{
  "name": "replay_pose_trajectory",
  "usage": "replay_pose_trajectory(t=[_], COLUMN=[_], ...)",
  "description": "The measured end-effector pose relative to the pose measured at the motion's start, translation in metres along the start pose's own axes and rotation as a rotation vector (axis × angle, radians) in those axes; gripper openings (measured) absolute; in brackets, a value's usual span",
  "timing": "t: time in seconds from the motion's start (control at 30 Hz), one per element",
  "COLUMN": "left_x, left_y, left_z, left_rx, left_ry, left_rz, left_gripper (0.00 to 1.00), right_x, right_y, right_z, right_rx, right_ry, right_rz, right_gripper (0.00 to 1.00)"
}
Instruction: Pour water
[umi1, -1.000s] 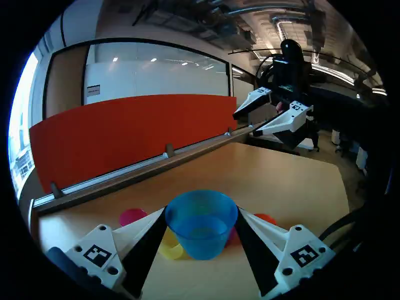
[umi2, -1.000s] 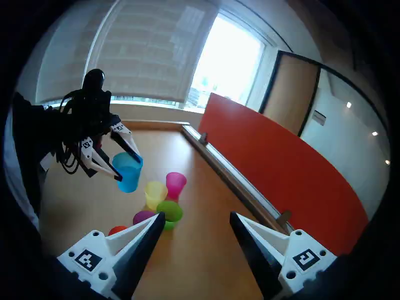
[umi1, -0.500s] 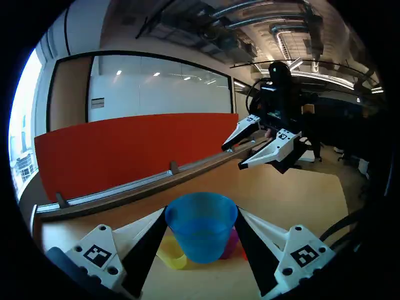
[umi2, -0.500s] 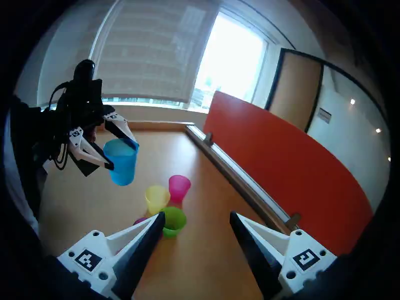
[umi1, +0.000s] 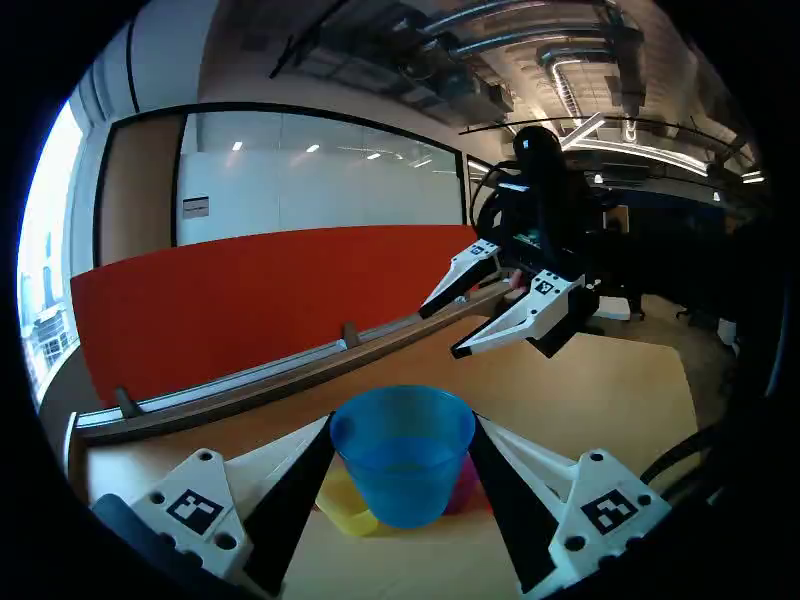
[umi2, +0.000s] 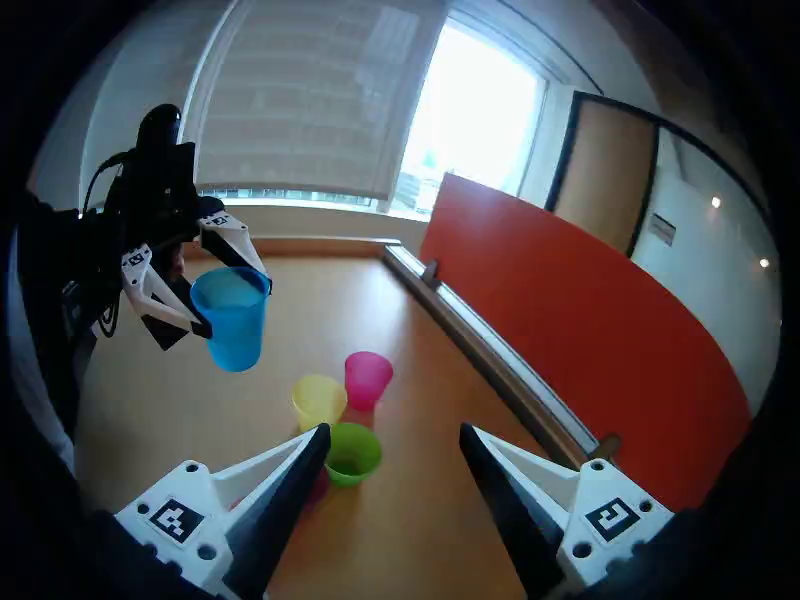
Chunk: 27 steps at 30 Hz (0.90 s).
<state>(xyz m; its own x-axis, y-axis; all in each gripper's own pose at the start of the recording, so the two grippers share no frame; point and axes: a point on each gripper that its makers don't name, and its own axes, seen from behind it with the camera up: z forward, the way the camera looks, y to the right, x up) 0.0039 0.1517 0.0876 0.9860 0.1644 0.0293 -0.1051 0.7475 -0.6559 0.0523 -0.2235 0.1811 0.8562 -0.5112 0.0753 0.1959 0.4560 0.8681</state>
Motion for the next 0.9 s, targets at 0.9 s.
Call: replay_pose_trajectory(t=[0.9], left_x=[-0.007], left_y=[-0.003], left_z=[-0.008], left_rx=[0.002], left_ry=[-0.003], left_rz=[-0.002], left_gripper=[0.89], right_x=[-0.032], right_y=[-0.009], right_z=[0.059], right_rx=[0.058], right_ry=[-0.063], right_rz=[0.009], right_gripper=[1.00])
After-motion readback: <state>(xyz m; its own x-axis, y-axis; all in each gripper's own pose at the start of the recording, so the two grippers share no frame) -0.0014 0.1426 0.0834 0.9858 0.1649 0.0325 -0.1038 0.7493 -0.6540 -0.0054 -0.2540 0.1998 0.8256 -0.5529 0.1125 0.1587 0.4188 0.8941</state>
